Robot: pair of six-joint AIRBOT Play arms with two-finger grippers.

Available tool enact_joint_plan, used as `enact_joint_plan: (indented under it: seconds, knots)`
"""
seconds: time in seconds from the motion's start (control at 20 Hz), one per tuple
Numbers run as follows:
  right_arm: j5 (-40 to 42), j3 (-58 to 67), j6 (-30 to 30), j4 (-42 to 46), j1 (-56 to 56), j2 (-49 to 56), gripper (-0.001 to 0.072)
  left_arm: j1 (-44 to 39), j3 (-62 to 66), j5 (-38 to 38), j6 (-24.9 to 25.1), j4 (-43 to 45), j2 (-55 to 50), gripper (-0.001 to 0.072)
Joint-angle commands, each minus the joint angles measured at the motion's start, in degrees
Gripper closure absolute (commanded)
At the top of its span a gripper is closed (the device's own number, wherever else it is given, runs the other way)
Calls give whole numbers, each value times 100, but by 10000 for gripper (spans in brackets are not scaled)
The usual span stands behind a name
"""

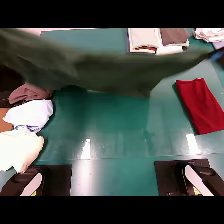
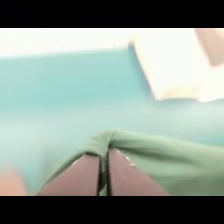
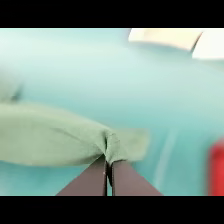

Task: Fold the shirts.

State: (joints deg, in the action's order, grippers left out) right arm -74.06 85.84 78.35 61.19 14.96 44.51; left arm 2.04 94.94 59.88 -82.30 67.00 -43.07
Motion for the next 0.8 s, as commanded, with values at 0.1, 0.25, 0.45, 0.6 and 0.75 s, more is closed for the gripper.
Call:
enact_joint_plan:
  seconds: [0.1,0.25,0.45,0.6,0.75]
  knots:
    - [-437,1934,2,24,1272,-286,695,2,1720,-55,-328,2,413,679]
    - [-946,2632,9,-22,1325,68,695,2,1834,-2,-337,4,332,680]
    - [-1539,2977,219,-24,1320,841,695,2,1613,1121,-343,-20,-474,679]
    - [-1792,2721,221,50,994,1561,695,2,942,1517,-334,-20,-1325,679]
    - [-1779,1818,221,610,238,2232,695,0,-28,1388,-317,-120,-2205,679]
